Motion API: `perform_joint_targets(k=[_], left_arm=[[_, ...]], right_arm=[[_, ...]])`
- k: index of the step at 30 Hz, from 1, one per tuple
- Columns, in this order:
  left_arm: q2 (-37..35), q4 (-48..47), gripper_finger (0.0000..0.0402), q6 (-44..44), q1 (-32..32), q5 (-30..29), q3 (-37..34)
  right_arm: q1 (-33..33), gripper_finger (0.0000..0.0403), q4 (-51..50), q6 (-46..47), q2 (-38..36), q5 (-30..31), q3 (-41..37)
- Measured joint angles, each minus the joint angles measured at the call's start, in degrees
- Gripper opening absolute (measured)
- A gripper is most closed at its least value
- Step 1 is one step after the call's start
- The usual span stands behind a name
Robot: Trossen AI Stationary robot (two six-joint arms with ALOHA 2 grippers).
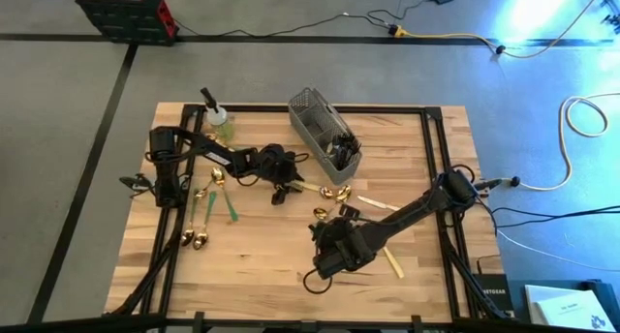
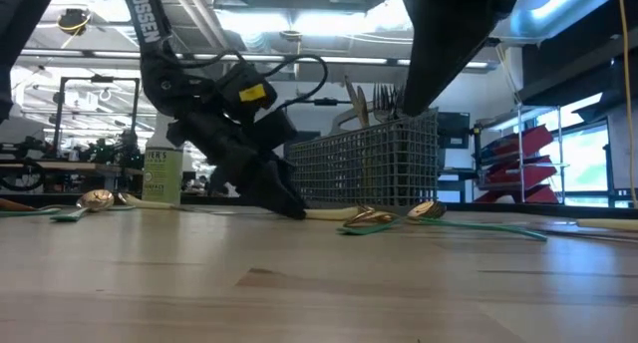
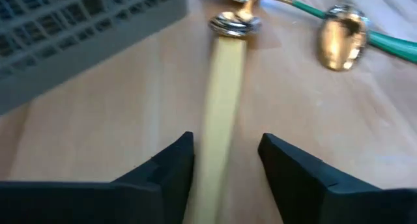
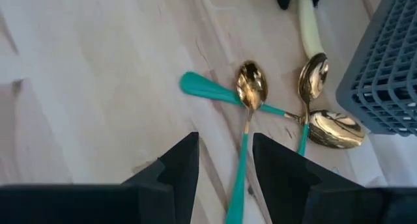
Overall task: Sort silverware
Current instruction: Put the yellow table knife into the gray silverware organizer
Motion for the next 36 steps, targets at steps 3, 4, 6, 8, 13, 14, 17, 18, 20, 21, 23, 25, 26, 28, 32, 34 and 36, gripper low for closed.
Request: perform_joint_targets(k=[3, 4, 6, 8, 13, 14, 17, 18, 20, 21, 23, 25, 26, 28, 32, 34, 36], left_arm=[[0.15, 1.25, 0.0139, -1.73, -0.69, -0.80, -1.42], [0.13, 1.74, 0.0132, -2.37, -0.93, -1.11, -1.83], [-0.07, 3.22, 0.0119, -4.50, -1.21, -1.34, -2.84], [-0.12, 3.80, 0.0106, -6.52, -1.63, -1.38, -3.36], [-0.14, 6.27, 0.0079, -11.17, -3.57, -1.66, -4.88], [-0.14, 6.47, 0.0075, -11.80, -4.01, -1.26, -5.08], [-0.21, 6.60, 0.0067, -12.93, -5.54, 0.51, -5.62], [-0.22, 6.68, 0.0065, -13.12, -6.02, 0.76, -5.79], [-0.22, 7.02, 0.0063, -13.73, -6.92, 0.88, -6.02], [-0.25, 7.21, 0.0063, -14.16, -7.39, 0.88, -6.18], [-0.27, 7.88, 0.0063, -15.43, -8.35, 0.84, -6.60], [-0.31, 8.30, 0.0063, -16.59, -9.38, 0.71, -6.93], [-0.31, 8.95, 0.0063, -17.02, -9.85, 0.60, -7.26], [-0.31, 10.72, 0.0063, -18.55, -10.89, 0.33, -8.16], [-0.31, 14.29, 0.0063, -21.83, -13.20, -0.44, -10.19], [-0.31, 15.71, 0.0063, -23.00, -14.49, -1.46, -11.01], [-0.31, 17.43, 0.0063, -23.97, -16.03, -3.02, -11.85]], right_arm=[[0.76, 0.0126, -0.34, 1.55, 0.00, 1.21, 0.00], [0.99, 0.0126, -0.13, 1.86, 0.00, 1.64, 0.00], [1.34, 0.0126, 0.81, 1.95, 0.00, 3.26, 0.00], [1.75, 0.0126, 1.99, 1.93, 0.00, 6.20, 0.00], [3.59, 0.0126, 6.99, 0.23, -0.09, 10.70, -2.55], [4.11, 0.0126, 8.75, 0.04, -0.14, 11.26, -4.30], [4.58, 0.0126, 17.50, 1.11, -0.23, 9.32, -11.12], [4.19, 0.0126, 22.45, 1.16, -0.29, 7.02, -13.67], [2.72, 0.0122, 33.07, 0.93, -0.31, 3.04, -19.09], [2.03, 0.0119, 38.93, 0.39, -0.31, 1.52, -21.80], [0.71, 0.0113, 50.22, -2.32, -0.31, -0.86, -26.36], [-0.24, 0.0108, 58.57, -5.47, -0.31, -2.25, -28.99], [-0.45, 0.0107, 61.45, -7.21, -0.31, -2.49, -29.70], [-0.93, 0.0106, 65.29, -11.10, -0.31, -2.37, -30.12], [-1.04, 0.0106, 66.95, -18.50, -0.33, 2.06, -29.18], [-0.97, 0.0106, 66.45, -19.91, -0.36, 4.62, -28.71], [-0.97, 0.0105, 66.84, -21.14, -0.39, 6.18, -28.70]])
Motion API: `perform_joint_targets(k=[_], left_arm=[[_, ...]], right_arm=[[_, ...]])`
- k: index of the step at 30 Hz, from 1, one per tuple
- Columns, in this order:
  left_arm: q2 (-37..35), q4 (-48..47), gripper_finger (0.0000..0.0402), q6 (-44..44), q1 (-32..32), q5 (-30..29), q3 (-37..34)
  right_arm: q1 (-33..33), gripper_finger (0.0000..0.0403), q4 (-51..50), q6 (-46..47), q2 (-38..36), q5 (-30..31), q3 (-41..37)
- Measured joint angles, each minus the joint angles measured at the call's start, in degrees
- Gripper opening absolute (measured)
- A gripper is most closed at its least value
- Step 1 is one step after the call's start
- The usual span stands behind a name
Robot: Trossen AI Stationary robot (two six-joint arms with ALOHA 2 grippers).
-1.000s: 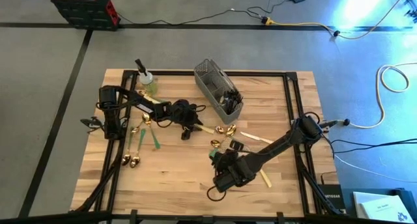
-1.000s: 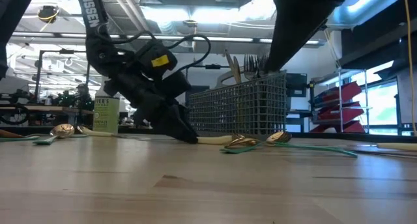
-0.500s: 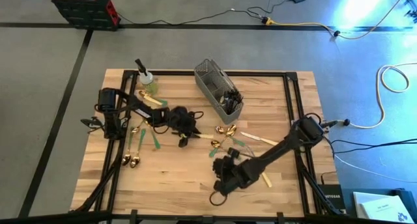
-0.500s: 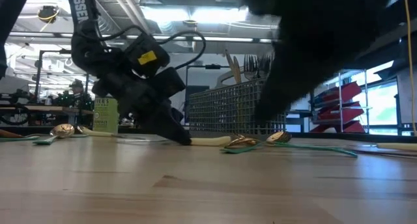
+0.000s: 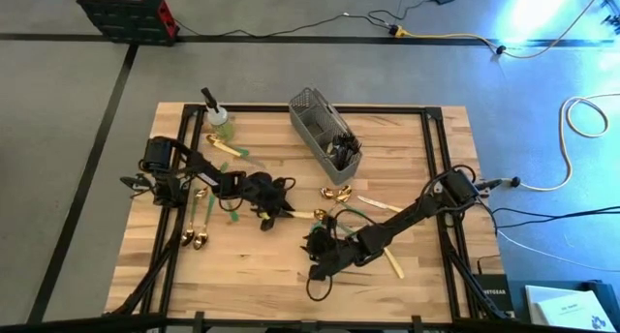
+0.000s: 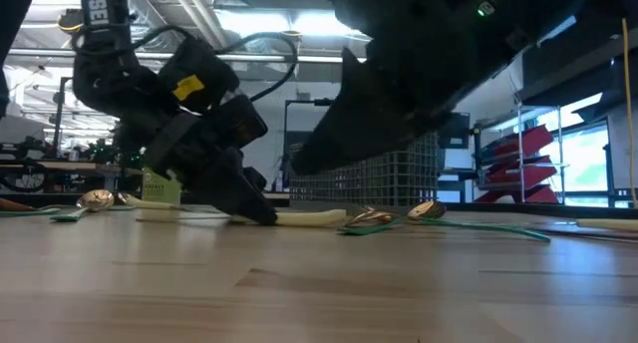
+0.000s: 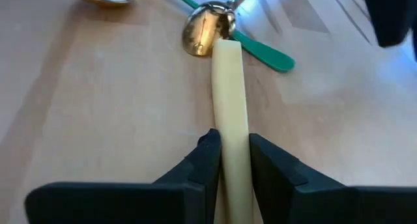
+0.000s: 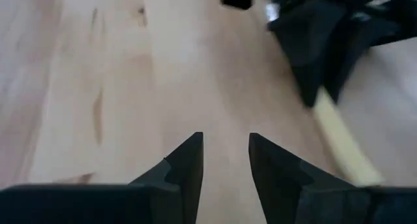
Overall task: Sort silverware
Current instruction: Put the yellow table knife into the gray silverware organizer
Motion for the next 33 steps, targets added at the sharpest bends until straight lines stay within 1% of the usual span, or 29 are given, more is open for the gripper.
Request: perform_joint_targets(k=[3, 5, 8, 10, 13, 18, 22, 26, 33], left_arm=[[0.00, 0.71, 0.0062, -0.67, -1.72, -1.63, -0.54], [0.00, 0.69, 0.0062, -0.66, -2.51, -1.69, -0.56], [0.00, 0.77, 0.0062, 0.01, -4.17, -3.03, -0.60], [0.00, 1.94, 0.0062, 1.21, -5.47, -5.47, -0.93], [0.27, 5.03, 0.0062, 2.16, -7.55, -9.83, -1.92], [0.44, 6.91, 0.0062, 3.30, -10.55, -16.64, -2.66], [0.44, 7.01, 0.0062, 5.62, -11.83, -18.71, -2.68], [0.44, 7.44, 0.0062, 6.77, -12.67, -20.13, -2.77], [0.44, 7.44, 0.0062, 6.46, -12.63, -20.30, -2.77]], right_arm=[[0.00, 0.0105, 3.36, -4.93, 0.00, 2.82, 0.00], [0.02, 0.0106, 4.19, -5.81, -0.08, 4.54, -0.14], [-0.60, 0.0115, 3.41, -4.40, -0.07, 3.57, -0.62], [-1.61, 0.0129, 3.13, -2.60, -0.07, 0.76, -0.58], [-2.83, 0.0157, 2.74, -1.47, -0.07, -1.35, -1.13], [-4.20, 0.0210, 3.30, -1.45, -0.07, -2.16, -2.29], [-4.26, 0.0234, 3.57, -3.00, 0.19, -2.21, -4.16], [-5.80, 0.0236, 10.24, -6.30, 0.20, -4.13, -6.73], [-10.42, 0.0214, 16.94, -8.98, 0.20, -10.11, -11.56]])
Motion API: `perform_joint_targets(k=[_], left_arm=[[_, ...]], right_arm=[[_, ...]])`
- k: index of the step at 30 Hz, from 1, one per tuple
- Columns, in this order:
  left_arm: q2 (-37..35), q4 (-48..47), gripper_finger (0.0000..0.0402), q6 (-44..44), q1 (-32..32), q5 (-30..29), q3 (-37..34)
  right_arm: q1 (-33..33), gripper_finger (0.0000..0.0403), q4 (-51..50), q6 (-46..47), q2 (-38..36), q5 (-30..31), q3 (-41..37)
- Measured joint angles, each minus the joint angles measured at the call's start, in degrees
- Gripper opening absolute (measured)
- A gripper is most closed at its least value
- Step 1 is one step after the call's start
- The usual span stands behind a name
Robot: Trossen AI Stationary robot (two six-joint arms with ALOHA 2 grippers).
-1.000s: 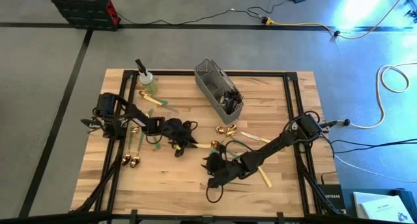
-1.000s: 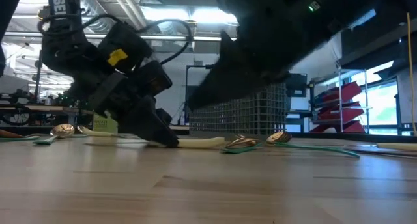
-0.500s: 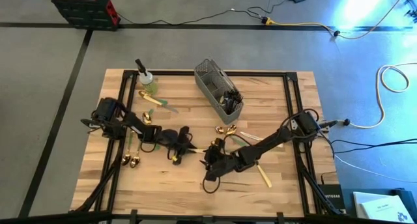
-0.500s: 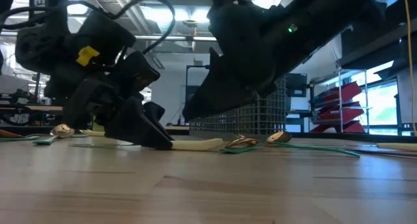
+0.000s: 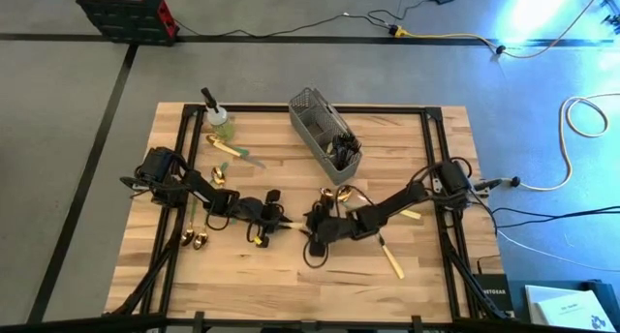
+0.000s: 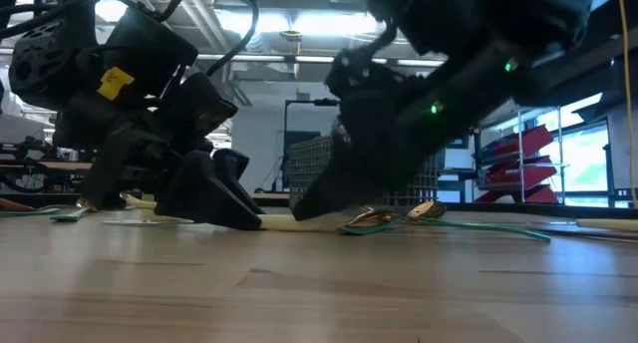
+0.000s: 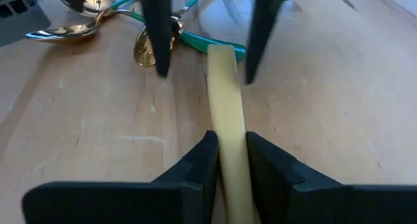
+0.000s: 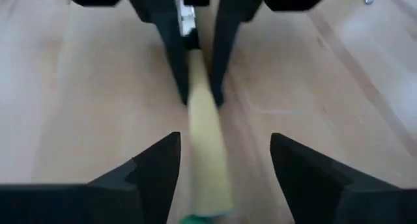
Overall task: Sort silverware
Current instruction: Put the yellow table knife into the gray silverware organizer
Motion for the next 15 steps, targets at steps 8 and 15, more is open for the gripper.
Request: perform_joint_targets(k=[8, 15], left_arm=[[0.08, 0.53, 0.0062, 0.07, 0.02, -0.58, -0.06], [0.20, 1.45, 0.0062, 0.26, 0.06, -0.74, -0.17]], right_arm=[[-0.33, 0.0192, 9.98, -3.37, 0.04, -1.72, -6.12], [-0.38, 0.0189, 10.73, -3.34, 0.04, -1.67, -6.96]])
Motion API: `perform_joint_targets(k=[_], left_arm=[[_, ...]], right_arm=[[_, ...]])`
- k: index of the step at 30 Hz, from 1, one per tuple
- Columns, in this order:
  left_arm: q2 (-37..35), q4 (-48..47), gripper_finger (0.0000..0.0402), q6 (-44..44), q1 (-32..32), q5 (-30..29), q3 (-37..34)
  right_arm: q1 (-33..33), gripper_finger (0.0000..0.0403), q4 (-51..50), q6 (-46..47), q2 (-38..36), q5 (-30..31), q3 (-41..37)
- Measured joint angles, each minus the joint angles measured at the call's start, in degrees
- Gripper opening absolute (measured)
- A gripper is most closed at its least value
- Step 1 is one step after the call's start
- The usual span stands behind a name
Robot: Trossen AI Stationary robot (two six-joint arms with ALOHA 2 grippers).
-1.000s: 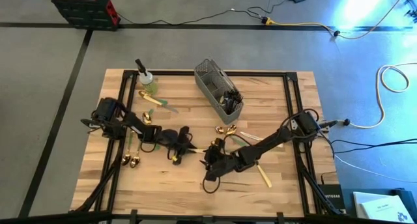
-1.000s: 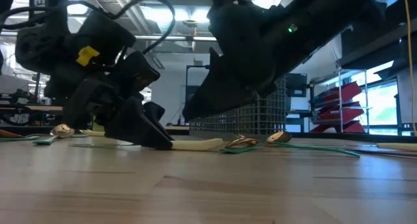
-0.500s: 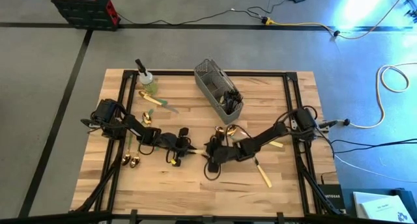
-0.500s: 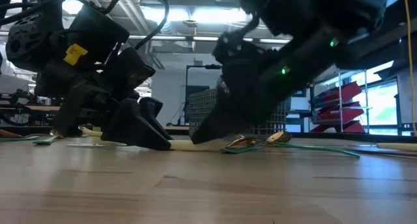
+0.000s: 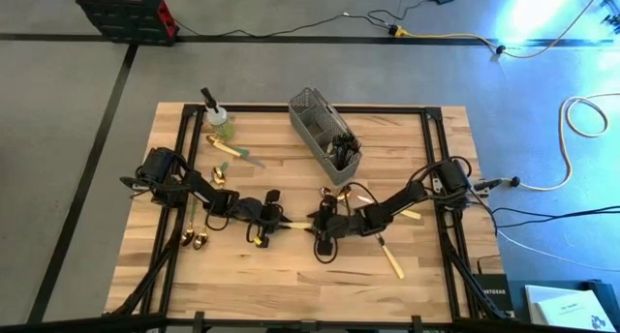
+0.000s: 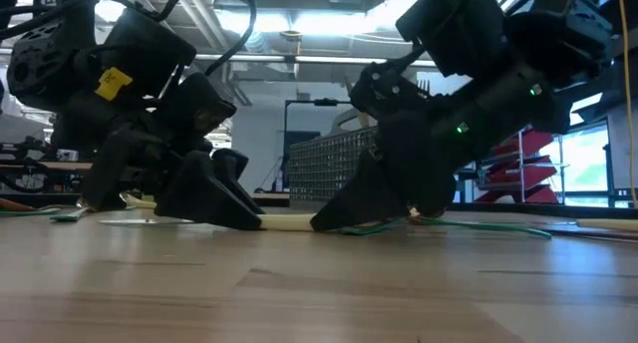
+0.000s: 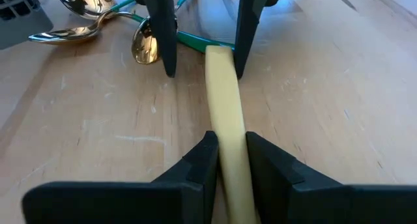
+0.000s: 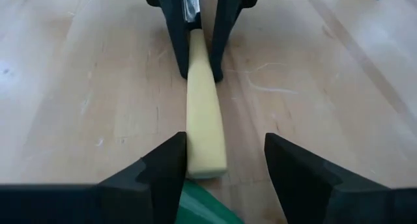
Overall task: Sort silverware
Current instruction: Put the yellow table knife into the gray silverware organizer
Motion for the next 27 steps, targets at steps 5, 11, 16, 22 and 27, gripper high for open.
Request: perform_joint_targets(k=[5, 11, 16, 22, 27], left_arm=[[0.00, 0.06, 0.0062, -0.02, 0.00, -0.33, 0.00], [0.01, 0.10, 0.0062, 0.65, 0.00, -0.68, 0.02], [0.02, 0.20, 0.0062, 1.83, 0.05, -0.90, 0.04], [0.06, 1.67, 0.0062, 2.58, 0.11, -0.94, 0.02], [-0.14, 4.77, 0.0063, 0.15, 0.12, -0.99, -0.12]], right_arm=[[0.02, 0.0188, 0.56, -0.14, 1.04, 0.10, 0.21], [0.00, 0.0171, 6.33, -2.18, 4.44, 0.72, 0.33], [0.02, 0.0093, 6.96, -3.22, 5.11, -0.38, 0.33], [0.00, 0.0057, 6.53, -3.55, 5.18, -1.34, 0.28], [0.02, 0.0057, 7.23, -2.85, 5.22, -0.83, 0.13]])
